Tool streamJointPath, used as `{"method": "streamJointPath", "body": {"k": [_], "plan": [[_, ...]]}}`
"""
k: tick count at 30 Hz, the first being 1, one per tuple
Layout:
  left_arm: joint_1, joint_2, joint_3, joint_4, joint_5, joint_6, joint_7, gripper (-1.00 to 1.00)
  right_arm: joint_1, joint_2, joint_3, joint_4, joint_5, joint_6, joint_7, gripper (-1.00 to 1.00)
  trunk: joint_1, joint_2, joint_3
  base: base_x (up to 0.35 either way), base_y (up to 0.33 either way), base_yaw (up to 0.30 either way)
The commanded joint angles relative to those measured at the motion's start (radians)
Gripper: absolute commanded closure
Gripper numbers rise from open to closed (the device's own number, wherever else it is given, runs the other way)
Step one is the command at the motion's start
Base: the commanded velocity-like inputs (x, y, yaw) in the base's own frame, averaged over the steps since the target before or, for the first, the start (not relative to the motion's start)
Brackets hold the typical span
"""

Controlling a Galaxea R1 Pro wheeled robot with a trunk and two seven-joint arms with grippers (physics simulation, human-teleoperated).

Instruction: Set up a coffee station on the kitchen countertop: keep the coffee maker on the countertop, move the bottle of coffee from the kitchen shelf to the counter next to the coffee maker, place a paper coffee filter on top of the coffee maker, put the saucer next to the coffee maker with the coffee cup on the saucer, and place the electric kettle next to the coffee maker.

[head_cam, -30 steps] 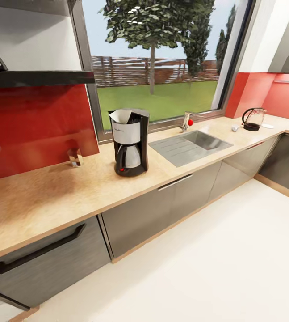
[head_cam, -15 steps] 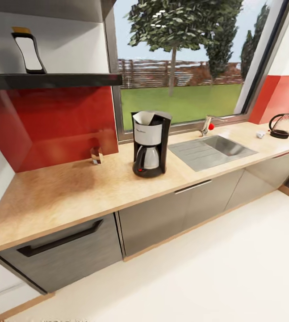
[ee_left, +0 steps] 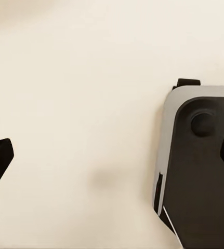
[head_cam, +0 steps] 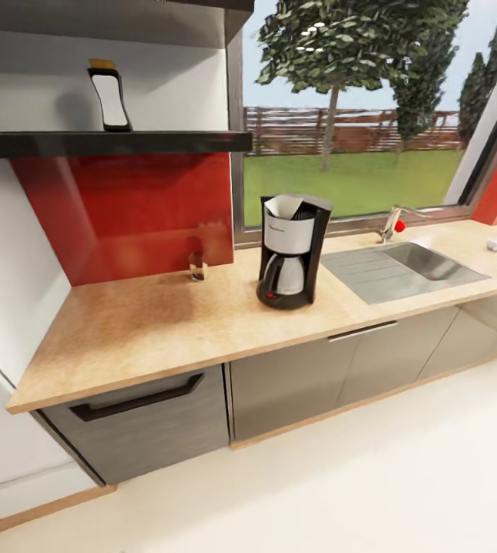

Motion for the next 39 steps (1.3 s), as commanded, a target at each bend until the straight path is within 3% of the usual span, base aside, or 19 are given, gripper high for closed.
{"method": "streamJointPath", "body": {"k": [1, 14, 25, 29, 36, 39], "plan": [[-0.001, 0.0, 0.007, 0.003, -0.01, -0.004, 0.006, -1.0, 0.0, 0.0, 0.001, 0.0, 0.001, -0.003, 0.0, -1.0, 0.001, -0.002, -0.001, 0.0, 0.0, 0.246], [-0.001, 0.001, 0.013, 0.002, -0.007, -0.004, 0.023, -1.0, 0.0, 0.001, 0.002, 0.003, 0.002, 0.0, 0.002, -1.0, 0.001, -0.002, 0.01, 0.055, -0.068, 0.246], [-0.001, 0.002, 0.018, -0.001, -0.007, -0.007, 0.025, -1.0, 0.0, -0.016, 0.002, 0.006, 0.004, 0.002, 0.004, -1.0, 0.001, -0.002, 0.02, 0.201, -0.213, 0.238], [-0.001, 0.0, 0.018, -0.001, -0.007, -0.007, 0.025, -1.0, 0.0, -0.033, 0.002, 0.03, 0.004, 0.002, 0.005, -1.0, 0.001, -0.002, 0.024, 0.239, -0.191, 0.221], [-0.001, -0.001, 0.018, -0.001, -0.007, -0.006, 0.025, -1.0, 0.0, -0.041, 0.001, 0.201, 0.001, 0.002, 0.004, -1.0, 0.001, -0.002, 0.031, 0.072, -0.243, 0.199], [-0.001, -0.002, 0.018, 0.001, -0.007, -0.005, 0.025, -1.0, 0.0, -0.037, 0.002, 0.397, 0.001, -0.001, -0.001, -1.0, 0.001, -0.002, 0.031, -0.106, -0.271, 0.058]]}}
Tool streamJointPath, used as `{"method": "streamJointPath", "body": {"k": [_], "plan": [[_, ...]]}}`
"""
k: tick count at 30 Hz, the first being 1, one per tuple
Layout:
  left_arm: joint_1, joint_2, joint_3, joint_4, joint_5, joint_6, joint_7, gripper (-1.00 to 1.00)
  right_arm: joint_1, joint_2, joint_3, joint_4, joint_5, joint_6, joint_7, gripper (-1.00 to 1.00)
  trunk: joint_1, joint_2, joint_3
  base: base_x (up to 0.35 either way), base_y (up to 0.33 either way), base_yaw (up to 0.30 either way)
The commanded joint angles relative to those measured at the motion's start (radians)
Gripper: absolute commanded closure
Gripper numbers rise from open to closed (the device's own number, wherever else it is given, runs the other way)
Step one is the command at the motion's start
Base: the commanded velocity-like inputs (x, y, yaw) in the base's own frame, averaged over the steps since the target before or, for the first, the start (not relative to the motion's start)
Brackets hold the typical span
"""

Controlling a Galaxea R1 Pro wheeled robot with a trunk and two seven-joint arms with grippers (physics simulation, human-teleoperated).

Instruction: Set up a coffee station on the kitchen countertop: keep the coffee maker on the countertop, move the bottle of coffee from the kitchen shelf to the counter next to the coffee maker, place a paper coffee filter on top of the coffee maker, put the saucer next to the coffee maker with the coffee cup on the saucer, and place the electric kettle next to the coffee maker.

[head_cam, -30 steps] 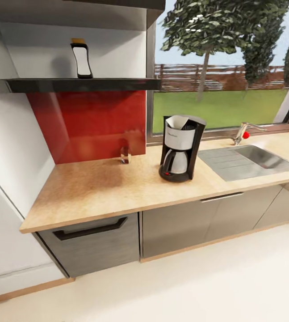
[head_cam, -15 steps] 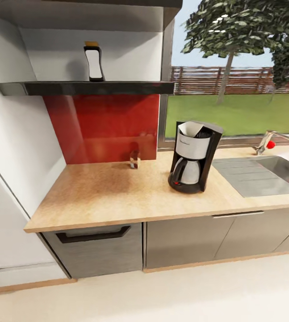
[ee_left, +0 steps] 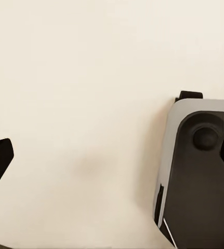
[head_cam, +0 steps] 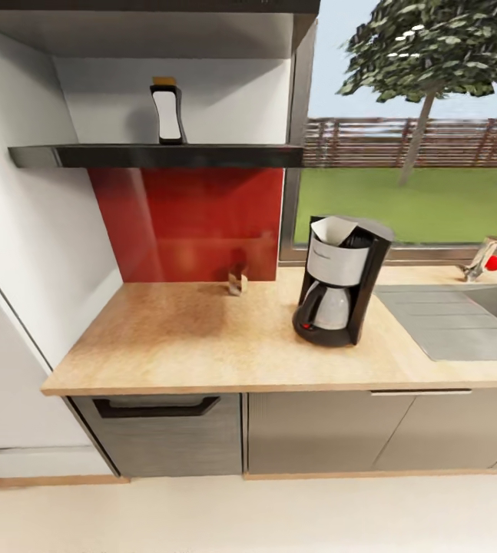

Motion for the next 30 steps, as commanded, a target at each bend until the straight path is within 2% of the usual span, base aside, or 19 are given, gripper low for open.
{"method": "streamJointPath", "body": {"k": [1, 7, 20, 30], "plan": [[-0.001, 0.0, 0.006, 0.002, -0.011, -0.004, 0.006, -1.0, -0.001, 0.001, 0.001, 0.045, 0.002, -0.004, -0.001, -1.0, 0.0, -0.002, -0.002, -0.132, -0.27, 0.02], [-0.001, -0.001, 0.005, 0.003, -0.011, -0.003, 0.006, -1.0, -0.001, 0.007, 0.003, 0.105, 0.002, -0.004, -0.003, -1.0, 0.0, -0.002, -0.002, -0.163, -0.256, 0.007], [-0.002, -0.015, 0.007, 0.0, -0.011, -0.005, 0.036, -1.0, -0.001, 0.008, 0.001, 0.109, 0.0, -0.004, -0.002, -1.0, 0.0, -0.002, -0.002, -0.235, -0.204, 0.0], [-0.008, -0.008, -0.005, -0.017, -0.02, -0.023, 0.031, -1.0, -0.001, 0.007, 0.0, 0.105, -0.001, -0.005, -0.002, -1.0, 0.0, -0.002, -0.002, -0.048, -0.036, 0.0]]}}
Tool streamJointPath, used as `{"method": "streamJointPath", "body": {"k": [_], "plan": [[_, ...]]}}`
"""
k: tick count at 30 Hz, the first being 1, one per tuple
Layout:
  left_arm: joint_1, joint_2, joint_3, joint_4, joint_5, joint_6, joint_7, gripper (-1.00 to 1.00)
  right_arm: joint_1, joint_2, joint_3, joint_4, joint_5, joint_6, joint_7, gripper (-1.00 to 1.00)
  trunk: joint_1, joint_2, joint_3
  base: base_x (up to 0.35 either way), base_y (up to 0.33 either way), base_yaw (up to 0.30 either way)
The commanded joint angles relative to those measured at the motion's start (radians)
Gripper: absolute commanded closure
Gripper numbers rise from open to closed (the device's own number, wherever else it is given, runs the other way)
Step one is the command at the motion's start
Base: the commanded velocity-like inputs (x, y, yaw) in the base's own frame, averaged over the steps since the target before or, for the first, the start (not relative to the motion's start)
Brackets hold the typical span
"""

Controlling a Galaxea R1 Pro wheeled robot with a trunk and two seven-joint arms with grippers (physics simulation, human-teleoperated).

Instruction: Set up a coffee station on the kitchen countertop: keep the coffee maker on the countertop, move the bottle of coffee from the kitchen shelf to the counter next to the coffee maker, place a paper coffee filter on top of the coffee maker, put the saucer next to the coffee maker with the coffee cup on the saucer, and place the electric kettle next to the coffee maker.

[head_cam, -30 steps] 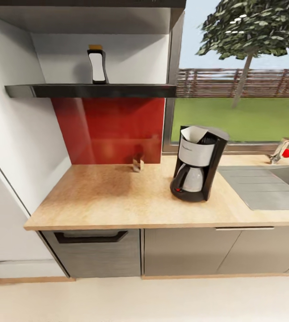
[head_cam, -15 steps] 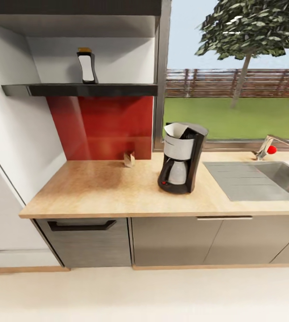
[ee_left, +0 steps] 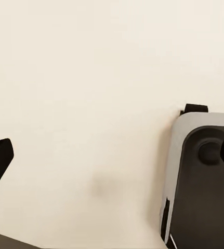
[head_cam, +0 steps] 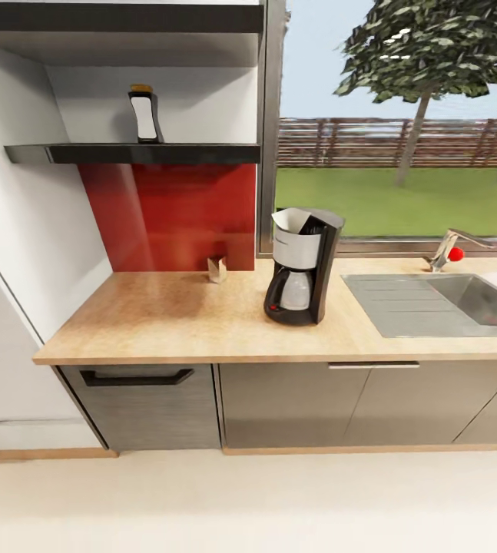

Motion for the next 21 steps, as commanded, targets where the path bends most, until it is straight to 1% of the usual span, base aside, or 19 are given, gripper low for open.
{"method": "streamJointPath", "body": {"k": [1, 2, 5, 6, 8, 9, 10, 11, 14, 15, 18, 19, 21], "plan": [[-0.011, -0.005, 0.008, -0.068, -0.009, -0.064, 0.005, -1.0, -0.001, 0.0, 0.0, -0.012, 0.001, -0.004, -0.001, -1.0, 0.001, -0.002, -0.002, 0.0, 0.0, 0.0], [-0.021, -0.015, 0.009, -0.116, -0.007, -0.102, 0.0, -1.0, -0.001, 0.0, 0.0, -0.014, 0.001, -0.004, -0.001, -1.0, 0.001, -0.002, -0.002, 0.0, 0.0, 0.0], [-0.077, -0.047, 0.009, -0.201, -0.005, -0.181, -0.005, -1.0, -0.001, 0.0, 0.0, -0.017, 0.001, -0.004, -0.001, -1.0, 0.001, -0.002, -0.002, 0.0, 0.0, 0.0], [-0.088, -0.051, 0.008, -0.211, -0.004, -0.195, -0.006, -1.0, -0.001, 0.0, 0.0, -0.017, 0.001, -0.004, -0.001, -1.0, 0.001, -0.002, -0.002, 0.0, 0.0, 0.0], [-0.143, -0.071, 0.007, -0.239, -0.004, -0.246, -0.008, -1.0, -0.001, 0.0, 0.0, -0.02, 0.0, -0.004, -0.001, -1.0, 0.001, -0.002, -0.002, 0.0, 0.0, 0.0], [-0.159, -0.075, 0.007, -0.242, -0.004, -0.257, -0.008, -1.0, -0.001, 0.0, 0.0, -0.023, 0.0, -0.004, -0.001, -1.0, 0.001, -0.002, -0.002, 0.0, 0.0, 0.0], [-0.194, -0.084, 0.007, -0.248, -0.004, -0.279, -0.009, -1.0, -0.001, 0.0, -0.001, -0.029, 0.0, -0.004, -0.001, -1.0, 0.001, -0.002, -0.002, 0.0, 0.0, 0.0], [-0.211, -0.088, 0.006, -0.25, -0.004, -0.287, -0.009, -1.0, -0.001, 0.0, -0.001, -0.032, 0.0, -0.004, -0.001, -1.0, 0.001, -0.002, -0.002, 0.0, 0.0, 0.0], [-0.314, -0.107, 0.006, -0.256, -0.004, -0.317, -0.01, -1.0, -0.001, 0.0, -0.001, -0.05, 0.0, -0.004, -0.001, -1.0, 0.001, -0.002, -0.002, 0.0, 0.0, 0.0], [-0.33, -0.109, 0.006, -0.256, -0.004, -0.319, -0.01, -1.0, -0.001, 0.0, -0.001, -0.052, -0.001, -0.004, -0.001, -1.0, 0.001, -0.002, -0.002, 0.0, 0.0, 0.0], [-0.419, -0.12, 0.006, -0.257, -0.004, -0.325, -0.01, -1.0, -0.001, 0.0, -0.001, -0.072, -0.001, -0.004, -0.001, -1.0, 0.001, -0.002, -0.002, 0.0, 0.0, 0.0], [-0.433, -0.123, 0.006, -0.257, -0.004, -0.326, -0.01, -1.0, -0.001, 0.0, -0.001, -0.076, -0.001, -0.004, -0.001, -1.0, 0.001, -0.002, -0.002, 0.0, 0.0, 0.0], [-0.487, -0.132, 0.006, -0.258, -0.004, -0.327, -0.01, -1.0, -0.001, 0.0, -0.001, -0.094, -0.001, -0.004, -0.001, -1.0, 0.001, -0.002, -0.002, 0.0, 0.0, 0.0]]}}
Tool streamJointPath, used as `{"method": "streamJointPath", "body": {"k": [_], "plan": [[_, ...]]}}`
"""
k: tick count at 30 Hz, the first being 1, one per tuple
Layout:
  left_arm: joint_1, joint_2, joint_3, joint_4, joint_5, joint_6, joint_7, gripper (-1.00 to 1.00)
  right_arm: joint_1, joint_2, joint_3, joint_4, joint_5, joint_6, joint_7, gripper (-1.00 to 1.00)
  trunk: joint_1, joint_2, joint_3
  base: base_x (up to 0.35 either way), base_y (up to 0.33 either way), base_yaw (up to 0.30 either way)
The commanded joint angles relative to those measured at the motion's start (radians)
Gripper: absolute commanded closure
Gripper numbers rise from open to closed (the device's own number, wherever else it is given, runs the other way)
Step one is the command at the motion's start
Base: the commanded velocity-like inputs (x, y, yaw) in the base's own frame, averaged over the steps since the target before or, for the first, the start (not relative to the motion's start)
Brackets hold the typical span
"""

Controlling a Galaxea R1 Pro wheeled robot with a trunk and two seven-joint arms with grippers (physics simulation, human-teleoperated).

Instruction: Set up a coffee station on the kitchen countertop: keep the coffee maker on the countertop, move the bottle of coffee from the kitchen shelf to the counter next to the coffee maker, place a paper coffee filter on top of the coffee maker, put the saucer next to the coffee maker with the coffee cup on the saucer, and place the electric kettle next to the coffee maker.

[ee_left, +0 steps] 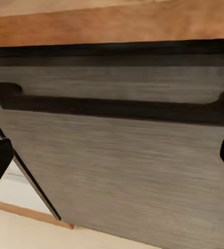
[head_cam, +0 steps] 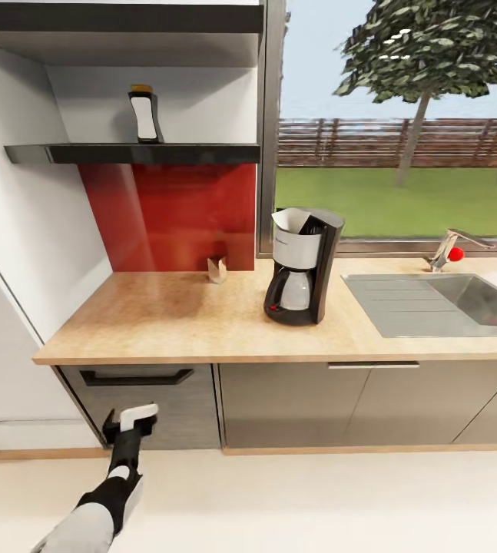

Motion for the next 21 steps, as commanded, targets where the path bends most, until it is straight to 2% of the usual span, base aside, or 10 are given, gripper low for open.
{"method": "streamJointPath", "body": {"k": [1, 7, 10, 17, 18, 21], "plan": [[-0.027, -0.005, 0.006, 0.0, -0.01, -0.003, 0.006, -1.0, -0.001, 0.0, 0.0, -0.009, 0.0, -0.003, 0.0, -1.0, 0.0, -0.002, -0.002, 0.0, 0.0, 0.0], [-0.143, -0.019, 0.005, -0.001, -0.01, -0.005, 0.005, -1.0, -0.001, 0.001, 0.001, -0.04, 0.0, -0.005, 0.0, -1.0, 0.0, -0.002, -0.002, 0.0, 0.0, 0.0], [-0.258, -0.034, 0.005, -0.001, -0.01, -0.002, 0.005, -1.0, -0.001, 0.003, 0.001, -0.063, 0.0, -0.005, 0.0, -1.0, 0.0, -0.002, -0.002, 0.0, 0.0, 0.0], [-0.339, -0.05, 0.005, -0.001, -0.01, 0.01, 0.006, -1.0, -0.001, 0.003, 0.001, -0.064, 0.0, -0.005, 0.0, -1.0, 0.0, -0.002, -0.002, 0.0, 0.0, 0.0], [-0.383, -0.057, 0.005, -0.001, -0.01, 0.023, 0.006, -1.0, -0.001, 0.003, 0.001, -0.064, 0.0, -0.005, 0.0, -1.0, 0.0, -0.002, -0.002, 0.0, 0.0, 0.0], [-0.44, -0.06, 0.005, -0.001, -0.01, 0.074, 0.006, -1.0, -0.001, 0.003, 0.001, -0.064, 0.0, -0.005, 0.0, -1.0, 0.0, -0.002, -0.002, 0.0, 0.0, 0.0]]}}
